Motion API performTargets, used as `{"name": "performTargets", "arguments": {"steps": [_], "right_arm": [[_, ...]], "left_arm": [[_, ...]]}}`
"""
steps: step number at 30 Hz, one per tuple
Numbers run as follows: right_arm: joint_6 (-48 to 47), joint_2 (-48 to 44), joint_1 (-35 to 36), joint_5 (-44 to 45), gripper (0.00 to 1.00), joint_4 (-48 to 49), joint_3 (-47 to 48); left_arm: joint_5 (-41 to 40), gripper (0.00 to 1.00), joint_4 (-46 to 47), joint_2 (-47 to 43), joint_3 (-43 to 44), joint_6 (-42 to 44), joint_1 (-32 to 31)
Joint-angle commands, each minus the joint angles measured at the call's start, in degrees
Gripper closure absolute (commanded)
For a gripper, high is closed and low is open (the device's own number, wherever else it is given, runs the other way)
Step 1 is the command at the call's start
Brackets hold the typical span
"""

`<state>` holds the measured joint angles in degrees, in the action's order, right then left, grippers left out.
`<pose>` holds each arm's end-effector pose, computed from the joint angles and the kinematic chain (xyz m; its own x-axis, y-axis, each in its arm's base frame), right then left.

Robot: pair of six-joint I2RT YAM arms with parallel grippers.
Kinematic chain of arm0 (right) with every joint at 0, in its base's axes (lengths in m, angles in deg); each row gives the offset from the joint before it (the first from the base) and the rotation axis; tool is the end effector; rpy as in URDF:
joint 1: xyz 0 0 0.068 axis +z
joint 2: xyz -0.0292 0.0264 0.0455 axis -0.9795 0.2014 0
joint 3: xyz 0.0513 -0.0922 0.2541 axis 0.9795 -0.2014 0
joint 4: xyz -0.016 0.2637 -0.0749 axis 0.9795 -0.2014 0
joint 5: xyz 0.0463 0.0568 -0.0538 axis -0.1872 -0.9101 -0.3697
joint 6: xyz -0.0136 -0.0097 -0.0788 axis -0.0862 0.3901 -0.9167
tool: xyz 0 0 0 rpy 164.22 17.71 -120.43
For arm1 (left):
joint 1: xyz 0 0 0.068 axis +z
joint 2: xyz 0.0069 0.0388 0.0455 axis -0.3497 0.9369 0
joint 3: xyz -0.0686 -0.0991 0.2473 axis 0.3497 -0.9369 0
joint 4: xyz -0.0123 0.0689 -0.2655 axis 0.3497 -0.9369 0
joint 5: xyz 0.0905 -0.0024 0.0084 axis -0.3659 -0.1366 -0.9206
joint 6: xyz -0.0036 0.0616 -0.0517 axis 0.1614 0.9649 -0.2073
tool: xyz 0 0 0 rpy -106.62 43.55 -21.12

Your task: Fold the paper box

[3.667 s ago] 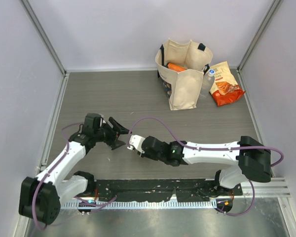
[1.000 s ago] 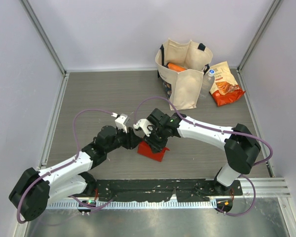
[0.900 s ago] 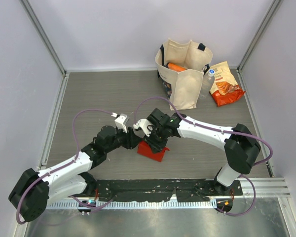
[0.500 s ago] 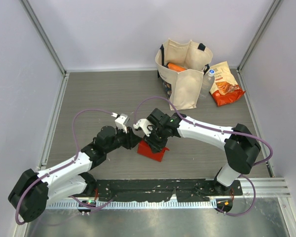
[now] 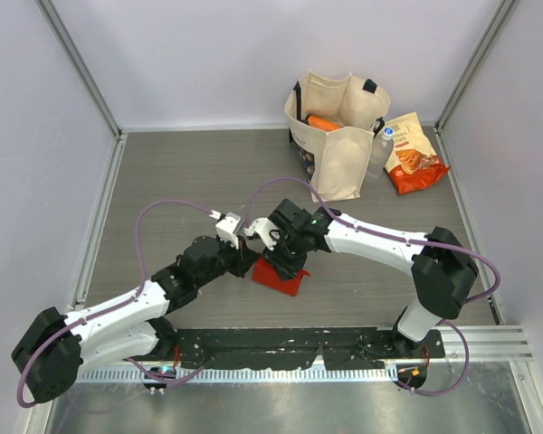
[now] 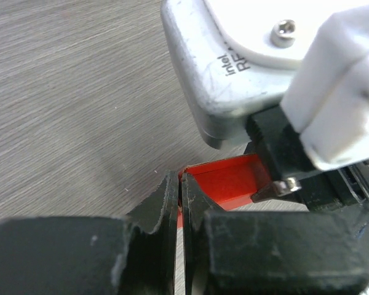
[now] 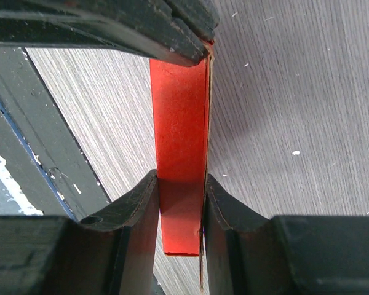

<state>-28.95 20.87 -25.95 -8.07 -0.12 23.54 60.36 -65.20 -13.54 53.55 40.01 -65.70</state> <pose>0.1979 0.2915 0.1884 -0.3901 -0.8006 -0.4547 -0.9208 0.3399 0.1916 0.1735 -0.1790 0.1873 -0.5412 -0.0538 -0.8392 0.5609 0.7204 -0.4080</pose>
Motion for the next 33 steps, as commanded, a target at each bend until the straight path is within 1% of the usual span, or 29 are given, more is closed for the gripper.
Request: {"name": "performTargets", "arguments": {"steps": [1, 4, 6, 7, 9, 15, 21, 28, 33], "right_arm": [[0.44, -0.33, -0.04, 1.63, 0.76, 2.62, 3.13], [0.61, 0.02, -0.04, 2.16, 0.76, 2.53, 3.48], [0.79, 0.28, -0.13, 2.51, 0.76, 2.62, 3.92], [0.88, 0.46, 0.05, 2.69, 0.76, 2.62, 4.1], [0.96, 0.37, -0.04, 2.86, 0.75, 2.79, 4.19], [0.35, 0.55, -0.04, 4.62, 0.73, 3.32, 4.54], [0.96, 1.95, -0.04, 5.85, 0.72, 4.46, 5.42], [2.02, 1.61, 0.22, 8.57, 0.7, 5.86, 5.07], [2.37, 0.99, 1.01, 10.59, 0.68, 7.27, 3.93]], "left_arm": [[-7.41, 0.93, 1.48, -1.39, 0.74, 1.61, -2.75], [-9.7, 0.94, 2.62, -1.04, -0.4, 1.09, -4.16], [-11.2, 0.99, 3.5, -0.78, -0.75, 0.47, -5.3], [-11.99, 1.0, 3.59, -0.69, -1.02, 0.3, -5.74], [-14.18, 1.0, 3.94, -0.6, -1.54, 0.3, -6.62], [-17.26, 1.0, 5.43, -1.83, -3.74, -0.67, -7.59], [-21.13, 1.0, 9.04, -2.45, -7.52, -2.69, -9.52], [-27.36, 1.0, 12.11, -1.92, -9.45, -4.62, -13.03], [-29.75, 1.0, 12.73, -1.57, -10.42, -4.98, -13.65]]}}
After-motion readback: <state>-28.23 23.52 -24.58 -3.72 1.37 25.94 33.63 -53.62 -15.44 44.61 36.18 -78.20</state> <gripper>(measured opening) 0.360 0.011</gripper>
